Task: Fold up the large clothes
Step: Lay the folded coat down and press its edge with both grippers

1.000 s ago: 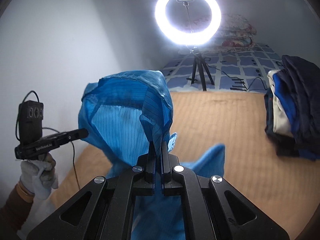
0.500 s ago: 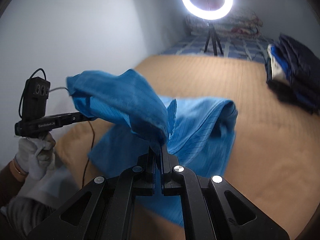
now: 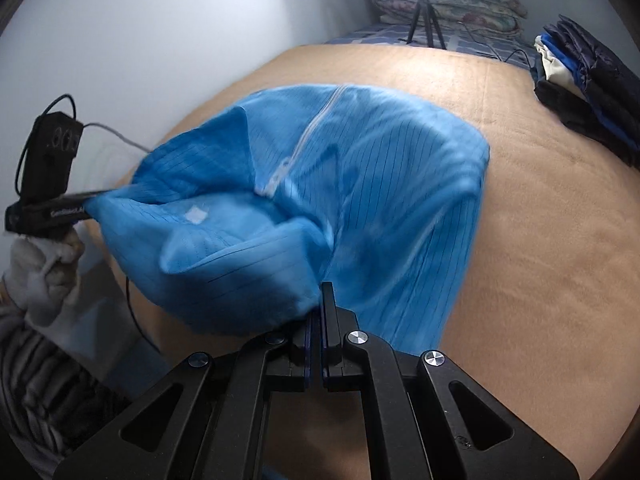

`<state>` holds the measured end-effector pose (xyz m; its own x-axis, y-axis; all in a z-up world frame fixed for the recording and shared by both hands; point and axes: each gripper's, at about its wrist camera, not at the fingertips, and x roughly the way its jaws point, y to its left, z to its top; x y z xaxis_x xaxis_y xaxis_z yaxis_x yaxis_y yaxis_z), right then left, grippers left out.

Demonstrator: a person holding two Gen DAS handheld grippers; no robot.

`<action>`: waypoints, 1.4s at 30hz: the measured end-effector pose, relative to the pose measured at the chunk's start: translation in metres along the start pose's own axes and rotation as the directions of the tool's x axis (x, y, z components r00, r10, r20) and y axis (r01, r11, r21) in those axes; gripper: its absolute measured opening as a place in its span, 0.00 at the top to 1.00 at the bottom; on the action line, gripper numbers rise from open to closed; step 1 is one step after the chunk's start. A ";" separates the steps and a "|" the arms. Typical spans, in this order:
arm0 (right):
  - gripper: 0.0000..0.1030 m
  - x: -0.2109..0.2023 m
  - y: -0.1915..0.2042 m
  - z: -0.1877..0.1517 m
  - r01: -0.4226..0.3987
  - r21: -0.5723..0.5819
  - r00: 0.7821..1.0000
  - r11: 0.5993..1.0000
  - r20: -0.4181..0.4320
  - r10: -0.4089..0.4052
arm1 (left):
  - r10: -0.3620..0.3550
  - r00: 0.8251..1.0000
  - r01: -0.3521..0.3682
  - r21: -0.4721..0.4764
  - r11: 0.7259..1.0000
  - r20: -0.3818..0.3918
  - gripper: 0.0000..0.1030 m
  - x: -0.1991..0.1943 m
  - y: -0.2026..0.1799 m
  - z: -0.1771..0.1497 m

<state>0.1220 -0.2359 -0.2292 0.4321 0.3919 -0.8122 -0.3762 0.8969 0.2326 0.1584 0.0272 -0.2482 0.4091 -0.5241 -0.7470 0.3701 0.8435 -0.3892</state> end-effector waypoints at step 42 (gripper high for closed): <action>0.96 0.024 -0.144 0.019 -0.184 0.486 0.983 0.854 0.088 0.162 | -0.023 0.999 0.012 -0.307 0.952 -0.031 0.97 0.032 0.083 0.046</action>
<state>0.2022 -0.3519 -0.2721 0.4355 0.5485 -0.7138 -0.0028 0.7938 0.6082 0.2413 0.0751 -0.2798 0.3741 -0.5395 -0.7543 0.1013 0.8323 -0.5450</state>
